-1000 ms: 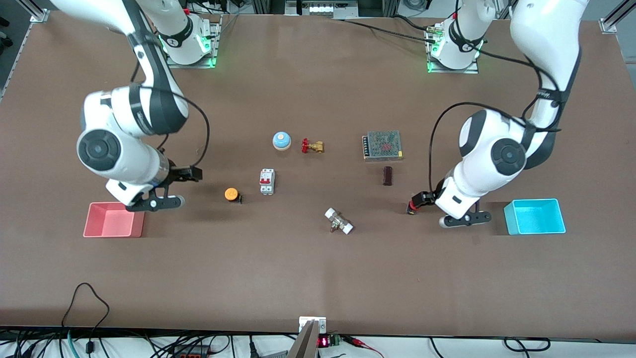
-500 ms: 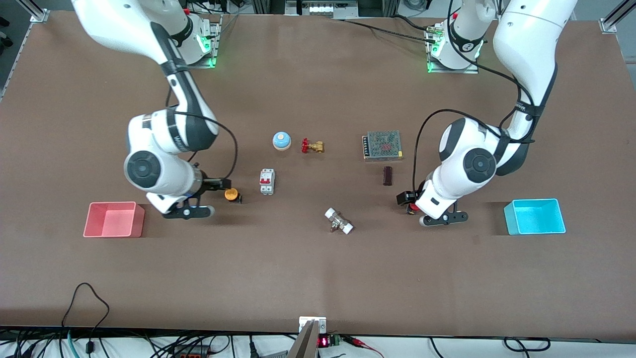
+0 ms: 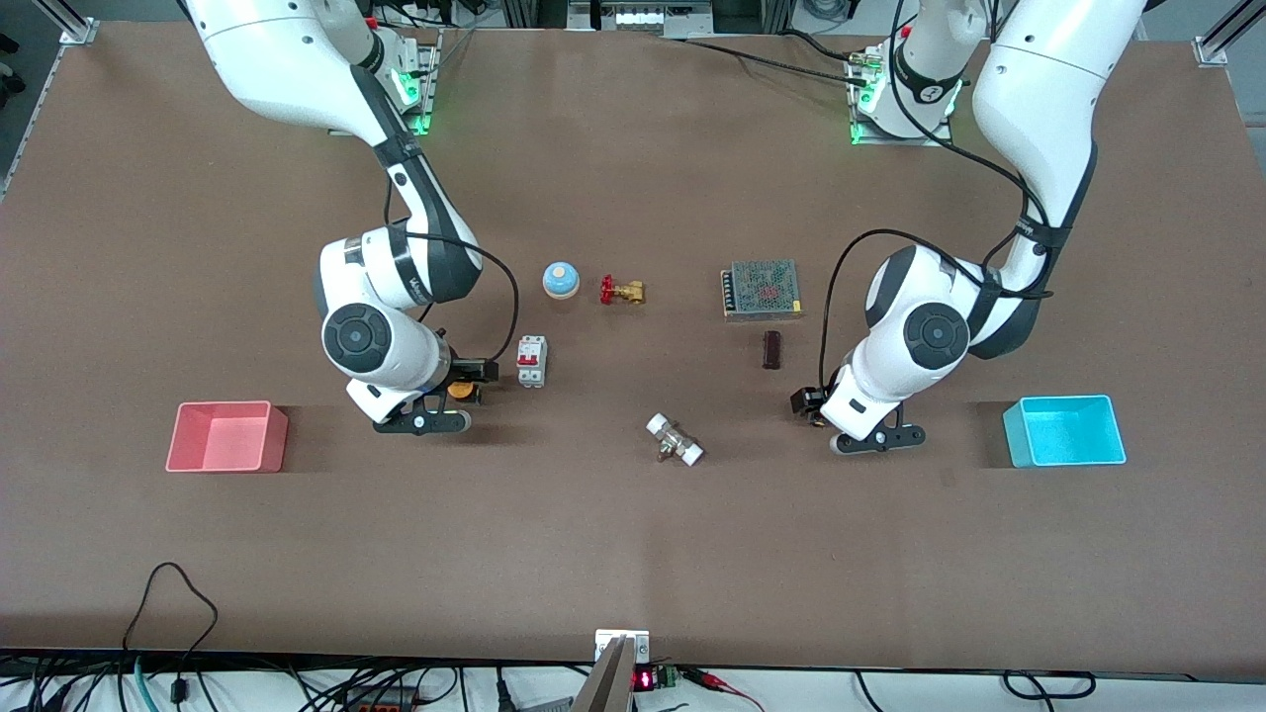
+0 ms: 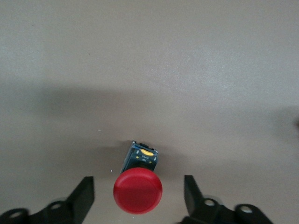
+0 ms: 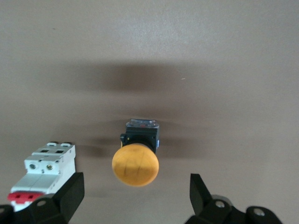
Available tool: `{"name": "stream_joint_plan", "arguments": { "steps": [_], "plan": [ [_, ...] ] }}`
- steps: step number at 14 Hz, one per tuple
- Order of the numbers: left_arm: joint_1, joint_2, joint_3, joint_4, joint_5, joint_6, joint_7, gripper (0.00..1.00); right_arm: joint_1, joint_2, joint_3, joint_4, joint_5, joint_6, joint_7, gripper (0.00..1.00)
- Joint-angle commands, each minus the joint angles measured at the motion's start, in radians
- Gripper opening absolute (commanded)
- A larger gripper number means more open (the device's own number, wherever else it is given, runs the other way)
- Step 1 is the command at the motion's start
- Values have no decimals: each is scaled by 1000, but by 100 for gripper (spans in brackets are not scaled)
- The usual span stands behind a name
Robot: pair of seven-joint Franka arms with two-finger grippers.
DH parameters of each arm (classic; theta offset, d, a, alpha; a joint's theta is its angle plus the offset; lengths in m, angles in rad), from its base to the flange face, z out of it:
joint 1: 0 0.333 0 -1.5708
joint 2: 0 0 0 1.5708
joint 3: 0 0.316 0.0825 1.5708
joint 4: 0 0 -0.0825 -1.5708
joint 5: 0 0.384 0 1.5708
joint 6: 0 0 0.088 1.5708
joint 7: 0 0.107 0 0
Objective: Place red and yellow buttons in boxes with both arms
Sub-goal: 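Lower both grippers and close them on the yellow and red buttons, then carry the red button to the cyan box with the left gripper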
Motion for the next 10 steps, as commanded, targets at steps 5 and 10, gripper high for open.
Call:
{"name": "stream_joint_plan", "arguments": {
  "steps": [5, 10],
  "plan": [
    [-10, -3, 7, -2, 20, 5, -30, 53, 10, 42, -7, 9, -3, 36, 17, 100],
    [-9, -11, 7, -2, 20, -5, -47, 36, 8, 62, -8, 15, -2, 43, 17, 100]
  ]
}}
